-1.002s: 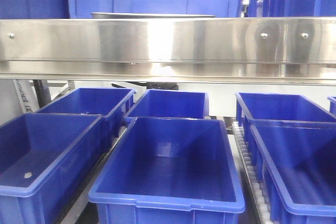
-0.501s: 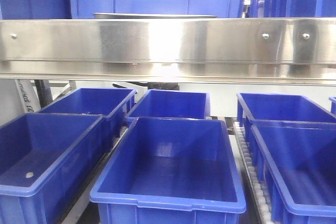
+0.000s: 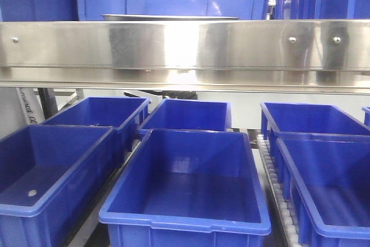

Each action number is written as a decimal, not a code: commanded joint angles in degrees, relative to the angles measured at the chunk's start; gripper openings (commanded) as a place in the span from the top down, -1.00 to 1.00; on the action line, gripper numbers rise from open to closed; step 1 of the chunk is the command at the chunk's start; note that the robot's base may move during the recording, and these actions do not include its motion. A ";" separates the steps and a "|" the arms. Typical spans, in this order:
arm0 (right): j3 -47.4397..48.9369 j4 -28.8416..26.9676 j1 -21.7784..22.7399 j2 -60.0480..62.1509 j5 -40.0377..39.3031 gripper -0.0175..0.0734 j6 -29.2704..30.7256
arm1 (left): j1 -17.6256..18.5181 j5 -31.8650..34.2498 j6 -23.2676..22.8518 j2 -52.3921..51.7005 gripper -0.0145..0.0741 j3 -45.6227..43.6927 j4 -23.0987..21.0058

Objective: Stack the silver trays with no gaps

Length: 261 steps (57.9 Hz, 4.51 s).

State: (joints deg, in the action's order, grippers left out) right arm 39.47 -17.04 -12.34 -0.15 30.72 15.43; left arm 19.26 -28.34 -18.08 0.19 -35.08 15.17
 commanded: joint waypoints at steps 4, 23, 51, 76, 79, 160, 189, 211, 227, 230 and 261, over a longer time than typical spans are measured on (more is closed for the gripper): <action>-0.07 0.30 0.19 0.15 -1.53 0.79 0.41 | -0.23 0.26 -0.48 -0.19 0.71 0.10 -0.42; -0.97 8.29 3.68 0.15 -3.34 0.79 0.08 | -0.23 0.26 -0.48 -0.19 0.71 0.10 -0.42; -23.96 8.18 22.72 0.15 -15.51 0.79 -9.44 | -0.23 0.26 -0.48 -0.19 0.71 0.10 -0.42; -36.86 8.51 22.50 0.15 -23.69 0.79 -10.90 | -0.23 0.26 -0.48 -0.19 0.71 0.10 -0.30; -37.65 9.04 22.28 0.15 -25.49 0.79 -10.90 | -0.23 0.26 -0.48 -0.19 0.71 0.10 -0.30; -39.47 10.94 21.16 0.15 -27.34 0.79 -10.90 | -0.23 0.26 -0.48 -0.19 0.71 0.10 -0.30; -39.47 10.94 21.16 0.15 -27.34 0.79 -10.90 | -0.23 3.76 4.49 -0.19 0.71 1.10 0.43; -39.47 10.94 21.16 0.15 -27.34 0.79 -10.90 | -1.60 16.26 10.21 -0.19 0.71 22.18 -6.30; -39.47 10.94 21.16 0.15 -27.34 0.79 -10.90 | -13.29 27.35 10.42 -0.19 0.71 34.82 -12.99; -39.47 10.94 21.16 0.15 -27.34 0.79 -10.90 | -14.54 27.48 10.42 -0.19 0.71 35.08 -12.28; -39.47 10.94 21.16 0.15 -27.34 0.79 -10.90 | -13.02 22.84 18.08 -0.19 0.71 35.08 -13.30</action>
State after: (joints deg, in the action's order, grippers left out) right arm 0.03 -6.66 8.98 -0.22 4.30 4.47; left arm 4.94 -6.01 0.00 0.29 0.09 2.31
